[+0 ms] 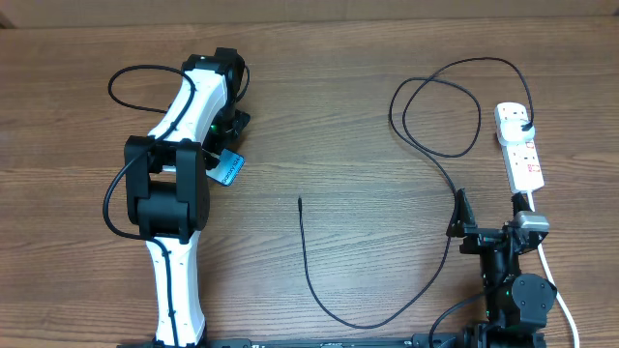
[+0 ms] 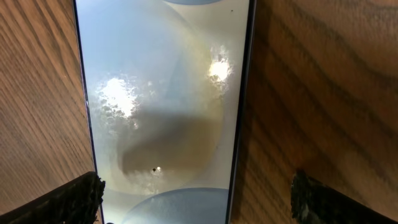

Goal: Plug charger to phone and switch on socket
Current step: 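Lower the left gripper onto the phone and align with its edges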

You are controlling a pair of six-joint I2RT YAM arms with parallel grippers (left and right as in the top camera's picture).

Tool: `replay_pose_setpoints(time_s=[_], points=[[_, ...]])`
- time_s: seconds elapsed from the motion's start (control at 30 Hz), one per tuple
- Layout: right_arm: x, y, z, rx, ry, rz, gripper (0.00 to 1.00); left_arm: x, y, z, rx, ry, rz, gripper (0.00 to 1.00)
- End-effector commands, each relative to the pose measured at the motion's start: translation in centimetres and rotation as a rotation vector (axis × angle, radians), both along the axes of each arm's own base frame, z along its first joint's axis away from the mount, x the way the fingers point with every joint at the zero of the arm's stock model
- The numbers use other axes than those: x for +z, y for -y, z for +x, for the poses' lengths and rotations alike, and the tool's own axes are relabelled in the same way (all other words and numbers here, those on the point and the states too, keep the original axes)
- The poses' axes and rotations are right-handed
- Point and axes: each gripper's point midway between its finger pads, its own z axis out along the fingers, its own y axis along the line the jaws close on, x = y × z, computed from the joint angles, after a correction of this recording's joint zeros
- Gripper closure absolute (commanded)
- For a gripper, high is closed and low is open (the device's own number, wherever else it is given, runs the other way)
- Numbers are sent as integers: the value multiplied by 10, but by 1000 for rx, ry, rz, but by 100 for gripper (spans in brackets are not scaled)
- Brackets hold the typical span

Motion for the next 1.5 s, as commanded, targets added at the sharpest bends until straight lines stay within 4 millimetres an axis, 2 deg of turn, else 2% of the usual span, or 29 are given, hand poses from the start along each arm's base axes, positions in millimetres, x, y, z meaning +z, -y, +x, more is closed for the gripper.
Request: replay_pose_setpoints(time_s=[0.0,0.37,0.67,1.13,1.47], points=[[-2,0,0,-1,3,1,0,-4,-2,3,1,2,14,0],[-2,0,0,-1,3,1,0,3,-2,3,-2,11,15,0],[-2,0,0,-1,3,1,0,21,-1,5,-12,52,69,0],[-2,0,0,-1,3,1,0,38,-2,6,-42,77,73,0],[-2,0,0,-1,3,1,0,58,-4,-3,-42,74,78,0]])
